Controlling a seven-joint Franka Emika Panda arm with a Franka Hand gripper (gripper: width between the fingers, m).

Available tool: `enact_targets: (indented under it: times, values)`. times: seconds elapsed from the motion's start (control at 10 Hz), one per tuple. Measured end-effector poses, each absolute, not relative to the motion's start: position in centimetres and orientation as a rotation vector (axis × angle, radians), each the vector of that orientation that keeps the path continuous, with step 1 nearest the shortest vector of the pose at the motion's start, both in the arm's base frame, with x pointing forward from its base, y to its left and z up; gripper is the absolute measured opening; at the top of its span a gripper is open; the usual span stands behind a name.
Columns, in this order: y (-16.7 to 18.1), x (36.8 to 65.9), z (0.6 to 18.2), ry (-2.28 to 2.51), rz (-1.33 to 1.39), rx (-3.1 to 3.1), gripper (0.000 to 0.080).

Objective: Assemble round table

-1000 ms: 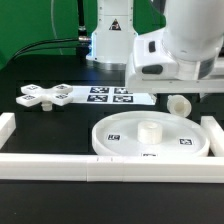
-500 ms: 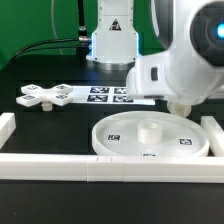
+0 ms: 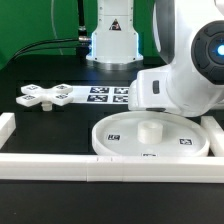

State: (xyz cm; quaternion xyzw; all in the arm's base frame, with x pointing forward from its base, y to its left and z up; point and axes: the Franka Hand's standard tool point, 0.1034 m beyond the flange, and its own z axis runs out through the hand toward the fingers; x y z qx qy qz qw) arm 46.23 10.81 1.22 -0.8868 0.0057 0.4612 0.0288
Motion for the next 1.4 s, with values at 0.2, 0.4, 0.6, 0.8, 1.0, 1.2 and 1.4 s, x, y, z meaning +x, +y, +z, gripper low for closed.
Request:
enact_targets:
  times: [0.2,0.4,0.6,0.8,1.0,1.2,1.4]
  values:
    - [10.8,46.0,0.9,0.018,1.423,-2.737,0.0649]
    - [10.9,45.9,0.8,0.017,1.423,-2.737,0.0523]
    - [10.9,45.9,0.8,0.017,1.423,-2.737,0.0407]
    - [10.9,45.9,0.9,0.017,1.423,-2.737,0.0407]
    - [10.6,46.3,2.0,-0.002,1.423,-2.728,0.0407]
    - [9.7,47.7,5.7,-0.065,1.438,-2.69,0.0407]
    - [10.0,48.6,7.2,-0.122,1.394,-2.694,0.0409]
